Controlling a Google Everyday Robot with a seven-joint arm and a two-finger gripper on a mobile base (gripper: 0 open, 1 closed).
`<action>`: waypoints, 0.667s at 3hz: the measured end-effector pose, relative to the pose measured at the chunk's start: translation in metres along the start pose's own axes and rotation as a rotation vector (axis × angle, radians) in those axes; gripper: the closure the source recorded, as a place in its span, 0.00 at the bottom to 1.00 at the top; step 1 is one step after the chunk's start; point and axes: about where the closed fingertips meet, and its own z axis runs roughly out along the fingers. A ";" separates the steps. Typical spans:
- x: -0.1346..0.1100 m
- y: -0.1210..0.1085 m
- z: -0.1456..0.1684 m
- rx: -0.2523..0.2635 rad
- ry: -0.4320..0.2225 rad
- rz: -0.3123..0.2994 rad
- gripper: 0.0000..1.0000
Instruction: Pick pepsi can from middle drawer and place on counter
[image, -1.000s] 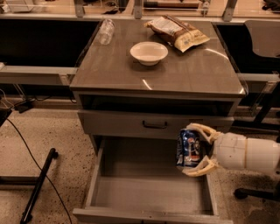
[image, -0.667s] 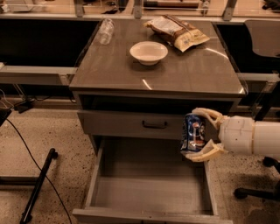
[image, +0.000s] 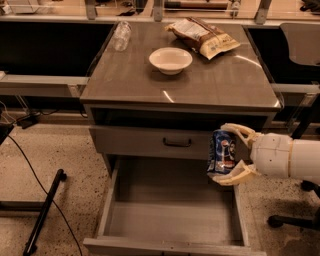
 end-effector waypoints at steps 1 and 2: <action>-0.015 -0.020 0.004 0.027 -0.054 -0.027 1.00; -0.053 -0.083 0.011 0.066 -0.202 -0.010 1.00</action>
Offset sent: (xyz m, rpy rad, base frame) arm 0.1036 0.0032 0.1257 0.3152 -0.1799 0.0520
